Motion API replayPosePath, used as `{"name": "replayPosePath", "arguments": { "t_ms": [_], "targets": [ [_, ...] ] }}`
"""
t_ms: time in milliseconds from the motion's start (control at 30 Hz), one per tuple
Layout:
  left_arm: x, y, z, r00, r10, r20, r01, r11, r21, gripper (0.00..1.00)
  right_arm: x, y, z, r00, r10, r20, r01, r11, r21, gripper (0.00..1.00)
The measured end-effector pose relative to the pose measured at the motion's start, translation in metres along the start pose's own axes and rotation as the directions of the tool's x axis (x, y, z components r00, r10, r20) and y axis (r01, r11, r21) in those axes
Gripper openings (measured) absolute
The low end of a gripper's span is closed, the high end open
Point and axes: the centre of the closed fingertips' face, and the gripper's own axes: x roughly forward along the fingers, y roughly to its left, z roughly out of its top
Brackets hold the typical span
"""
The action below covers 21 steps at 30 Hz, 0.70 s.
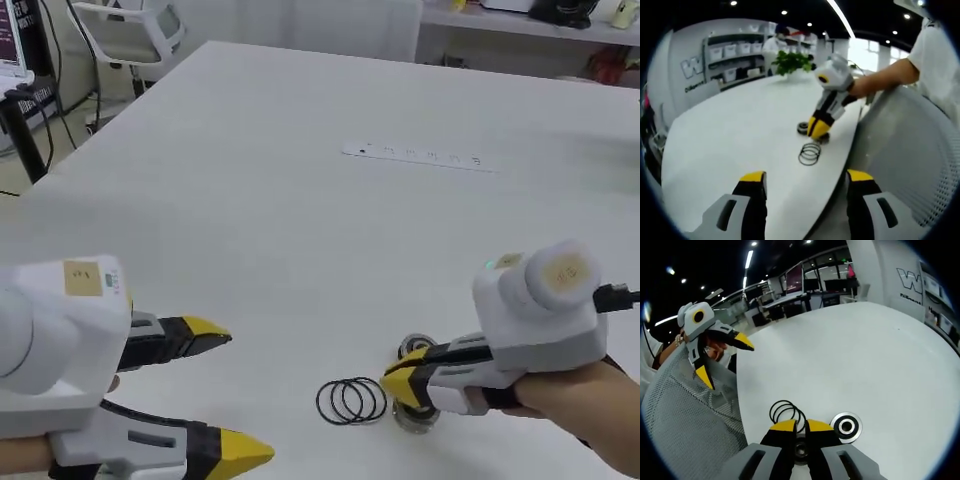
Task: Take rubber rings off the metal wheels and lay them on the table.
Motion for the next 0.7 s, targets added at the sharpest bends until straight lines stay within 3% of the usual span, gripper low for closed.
{"name": "replayPosePath", "arguments": {
  "t_ms": [267,500,667,700],
  "targets": [
    [0.0,0.0,0.003,1.0,-0.004,0.007,0.003,1.0,0.023,0.66,-0.014,-0.015,0.013,0.9968,-0.043,0.067,0.04,0.998,0.039,0.04],
    [-0.001,-0.002,0.007,0.9997,-0.022,-0.015,0.023,0.996,0.086,0.67,-0.032,-0.033,0.027,0.9833,-0.1,0.152,0.089,0.993,0.077,0.04],
    [-0.002,-0.003,0.03,0.9994,-0.032,0.01,0.031,0.991,0.134,0.67,-0.041,-0.045,0.025,0.9759,-0.138,0.169,0.119,0.986,0.114,0.04],
    [-0.002,-0.004,0.041,0.9987,-0.04,0.031,0.034,0.987,0.156,0.68,-0.043,-0.048,0.024,0.9748,-0.144,0.17,0.124,0.985,0.122,0.04]
  ]
}}
